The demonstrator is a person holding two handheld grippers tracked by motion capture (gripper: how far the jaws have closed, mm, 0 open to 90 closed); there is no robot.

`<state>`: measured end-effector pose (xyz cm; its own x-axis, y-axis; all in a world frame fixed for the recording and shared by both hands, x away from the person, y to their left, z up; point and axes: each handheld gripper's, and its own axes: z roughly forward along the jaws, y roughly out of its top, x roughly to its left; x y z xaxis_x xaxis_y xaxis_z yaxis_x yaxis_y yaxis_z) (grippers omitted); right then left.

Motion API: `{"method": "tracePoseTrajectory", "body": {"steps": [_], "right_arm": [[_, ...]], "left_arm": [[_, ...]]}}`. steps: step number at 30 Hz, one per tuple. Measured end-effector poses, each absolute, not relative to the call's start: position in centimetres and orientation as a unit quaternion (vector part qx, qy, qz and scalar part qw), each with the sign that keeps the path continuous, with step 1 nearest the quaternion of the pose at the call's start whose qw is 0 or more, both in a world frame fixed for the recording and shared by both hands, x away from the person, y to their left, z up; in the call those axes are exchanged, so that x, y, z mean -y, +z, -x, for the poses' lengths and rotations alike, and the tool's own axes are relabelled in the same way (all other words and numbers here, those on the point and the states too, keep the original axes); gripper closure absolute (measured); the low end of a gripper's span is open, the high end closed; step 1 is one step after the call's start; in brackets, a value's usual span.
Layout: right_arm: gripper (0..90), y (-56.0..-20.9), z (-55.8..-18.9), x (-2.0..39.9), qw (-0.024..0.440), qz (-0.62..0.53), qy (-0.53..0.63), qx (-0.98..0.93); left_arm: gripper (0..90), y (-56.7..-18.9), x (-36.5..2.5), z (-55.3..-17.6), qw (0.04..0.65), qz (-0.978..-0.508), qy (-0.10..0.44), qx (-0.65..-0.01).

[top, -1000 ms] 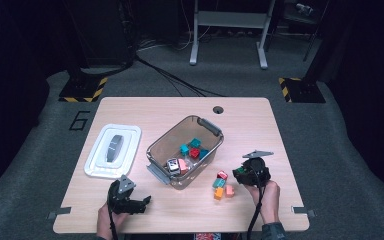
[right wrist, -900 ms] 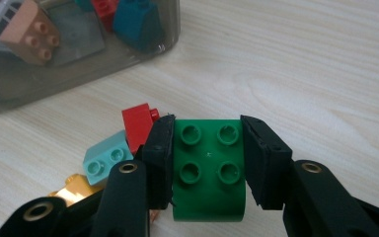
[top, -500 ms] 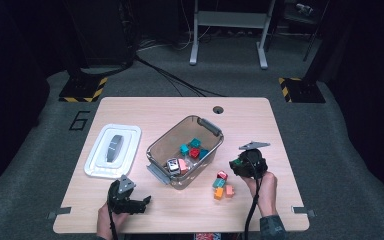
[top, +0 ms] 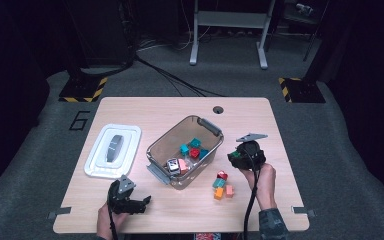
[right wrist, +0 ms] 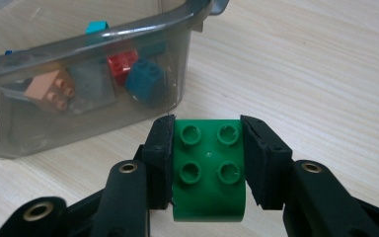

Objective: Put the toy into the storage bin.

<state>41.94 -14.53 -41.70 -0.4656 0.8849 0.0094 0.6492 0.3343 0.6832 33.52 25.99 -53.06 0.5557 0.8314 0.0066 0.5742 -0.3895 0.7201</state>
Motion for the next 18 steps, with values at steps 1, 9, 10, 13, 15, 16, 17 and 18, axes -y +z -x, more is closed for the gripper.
{"method": "tracePoseTrajectory", "body": {"steps": [1,9,10,13,15,16,17,18], "right_arm": [[58.9,-41.6,-42.1,14.5,0.189,-0.479,0.318,-0.796],[58.9,-40.4,-42.7,14.4,0.198,-0.475,0.32,-0.796],[58.9,-40.2,-42.7,14.4,0.199,-0.475,0.318,-0.796],[58.9,-39.8,-42.9,14.3,0.2,-0.479,0.319,-0.793],[58.9,-39.6,-43.1,14.4,0.206,-0.47,0.32,-0.796],[58.9,-39.4,-43.2,14.3,0.206,-0.474,0.321,-0.794],[58.9,-39.2,-43.3,14.3,0.207,-0.473,0.321,-0.794],[58.9,-39.1,-43.3,14.3,0.207,-0.475,0.32,-0.793]], "left_arm": [[5.3,-53.1,-26.0,-33.5,0.343,-0.812,0.188,-0.433],[5.3,-53.1,-26.0,-33.5,0.344,-0.812,0.187,-0.433],[5.3,-53.1,-26.0,-33.5,0.344,-0.812,0.187,-0.433],[5.3,-53.1,-26.0,-33.5,0.344,-0.812,0.187,-0.433],[5.3,-53.1,-26.0,-33.5,0.344,-0.812,0.187,-0.433],[5.3,-53.1,-26.0,-33.5,0.344,-0.812,0.187,-0.432],[5.3,-53.1,-26.0,-33.5,0.343,-0.812,0.187,-0.432],[5.3,-53.1,-26.0,-33.5,0.343,-0.812,0.187,-0.432]]}}
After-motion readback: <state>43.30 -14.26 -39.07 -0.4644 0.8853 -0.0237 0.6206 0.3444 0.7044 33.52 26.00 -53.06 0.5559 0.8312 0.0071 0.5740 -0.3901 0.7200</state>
